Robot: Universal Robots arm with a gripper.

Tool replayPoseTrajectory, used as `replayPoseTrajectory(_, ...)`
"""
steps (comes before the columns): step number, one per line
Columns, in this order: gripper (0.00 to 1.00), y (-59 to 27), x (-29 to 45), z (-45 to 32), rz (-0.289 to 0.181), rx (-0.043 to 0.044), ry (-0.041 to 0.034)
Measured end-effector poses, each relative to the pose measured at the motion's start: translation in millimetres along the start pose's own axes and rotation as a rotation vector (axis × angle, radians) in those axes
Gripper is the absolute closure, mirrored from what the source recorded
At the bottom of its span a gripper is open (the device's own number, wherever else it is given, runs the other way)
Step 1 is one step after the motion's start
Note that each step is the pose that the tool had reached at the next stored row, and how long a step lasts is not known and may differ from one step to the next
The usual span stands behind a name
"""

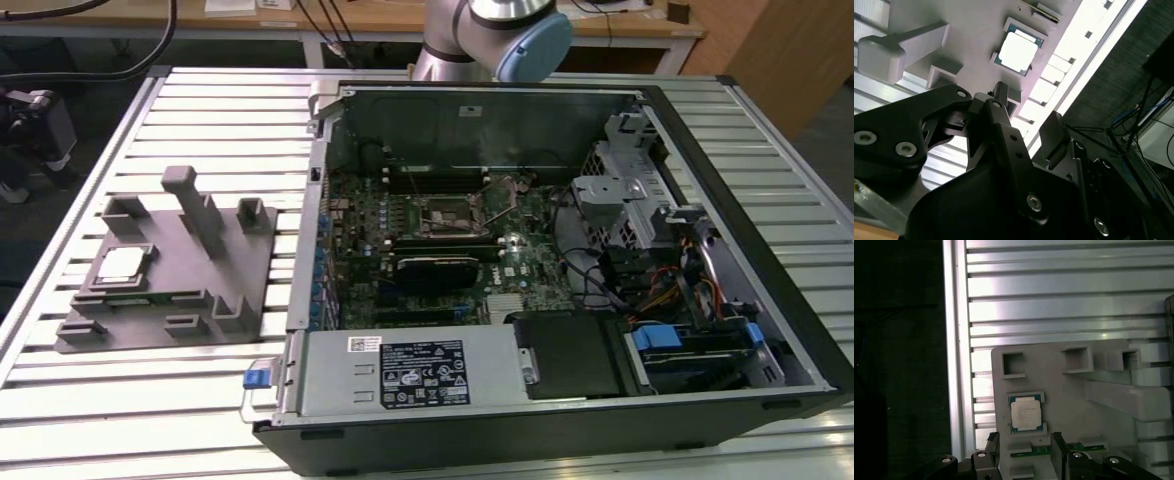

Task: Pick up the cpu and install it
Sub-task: 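Pick up the cpu and move it towards the insertion slot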

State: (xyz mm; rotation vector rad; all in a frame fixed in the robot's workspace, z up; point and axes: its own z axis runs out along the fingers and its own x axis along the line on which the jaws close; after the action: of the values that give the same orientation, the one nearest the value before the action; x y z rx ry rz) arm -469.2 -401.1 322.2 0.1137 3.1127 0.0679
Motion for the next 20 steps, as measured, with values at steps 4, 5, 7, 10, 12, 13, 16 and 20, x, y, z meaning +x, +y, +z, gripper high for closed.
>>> replayPoseTrajectory(4,0.47,-0.1,0.0,1.8,0.000,-0.0001,0.0000)
replayPoseTrajectory(5,0.47,-0.1,0.0,2.2,0.000,0.0000,0.0000)
replayPoseTrajectory(7,0.47,-0.2,0.1,2.9,0.000,0.0000,0.0001)
replayPoseTrajectory(10,0.47,-0.2,0.1,4.1,0.000,0.0000,0.0000)
replayPoseTrajectory(12,0.47,-0.3,0.2,4.7,0.000,0.0000,0.0001)
replayPoseTrajectory(13,0.47,-0.3,0.1,5.1,0.000,0.0000,0.0000)
replayPoseTrajectory(16,0.47,-0.6,0.2,6.3,0.000,-0.0005,0.0000)
replayPoseTrajectory(20,0.47,-1.5,0.1,8.7,0.000,-0.0014,0.0001)
